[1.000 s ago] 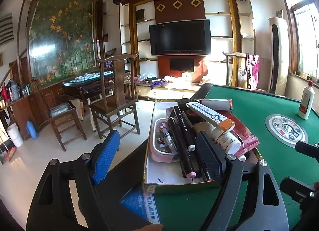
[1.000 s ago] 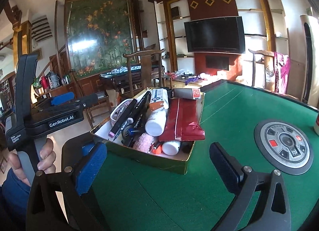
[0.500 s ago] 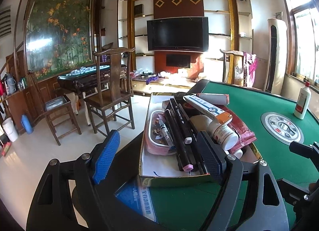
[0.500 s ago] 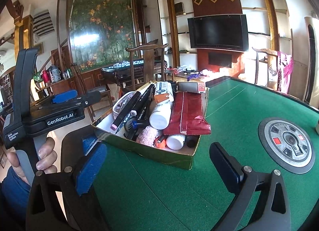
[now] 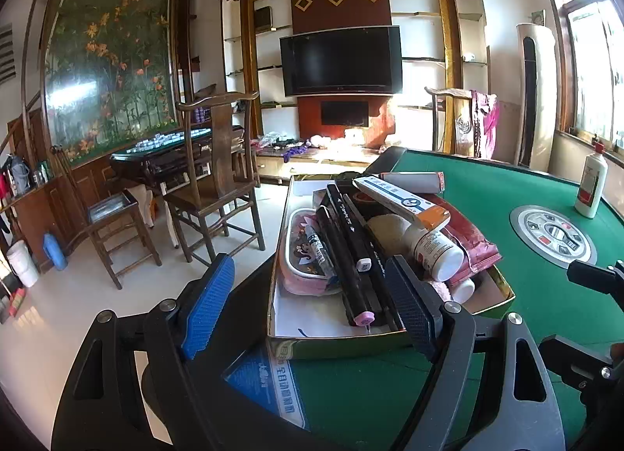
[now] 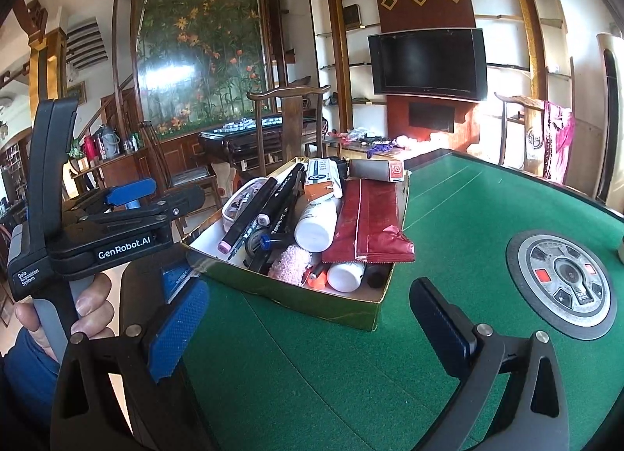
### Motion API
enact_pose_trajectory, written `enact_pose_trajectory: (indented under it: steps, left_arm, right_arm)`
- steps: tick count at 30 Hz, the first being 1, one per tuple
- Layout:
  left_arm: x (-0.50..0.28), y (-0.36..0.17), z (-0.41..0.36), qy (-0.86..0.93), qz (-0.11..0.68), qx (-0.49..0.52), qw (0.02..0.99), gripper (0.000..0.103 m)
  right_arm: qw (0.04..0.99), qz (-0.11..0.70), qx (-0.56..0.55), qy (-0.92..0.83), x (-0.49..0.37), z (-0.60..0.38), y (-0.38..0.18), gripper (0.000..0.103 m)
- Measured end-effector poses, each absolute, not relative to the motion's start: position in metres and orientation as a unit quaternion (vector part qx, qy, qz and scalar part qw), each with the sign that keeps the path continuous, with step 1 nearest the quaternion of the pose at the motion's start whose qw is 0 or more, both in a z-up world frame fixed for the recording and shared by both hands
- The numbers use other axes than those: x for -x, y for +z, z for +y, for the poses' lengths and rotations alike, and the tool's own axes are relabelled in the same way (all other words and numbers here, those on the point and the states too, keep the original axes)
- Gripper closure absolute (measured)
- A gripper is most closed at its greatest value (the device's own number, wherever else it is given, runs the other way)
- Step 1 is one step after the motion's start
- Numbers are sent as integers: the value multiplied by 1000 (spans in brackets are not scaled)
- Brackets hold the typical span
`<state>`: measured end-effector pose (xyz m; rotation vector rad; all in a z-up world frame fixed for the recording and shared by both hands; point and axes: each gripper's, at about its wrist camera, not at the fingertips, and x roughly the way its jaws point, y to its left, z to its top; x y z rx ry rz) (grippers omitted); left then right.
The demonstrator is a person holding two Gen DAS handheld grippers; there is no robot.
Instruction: Organize objects
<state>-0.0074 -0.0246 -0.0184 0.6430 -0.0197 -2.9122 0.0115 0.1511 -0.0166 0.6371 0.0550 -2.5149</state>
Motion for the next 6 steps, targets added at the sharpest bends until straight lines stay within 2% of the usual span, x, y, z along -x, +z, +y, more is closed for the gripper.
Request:
enact_pose_trajectory:
  steps: [6]
  left_arm:
    - [5, -20, -27, -973, -6, -210, 98, 23]
  right_arm:
    - [271, 19, -236, -933, -12, 151, -16, 0]
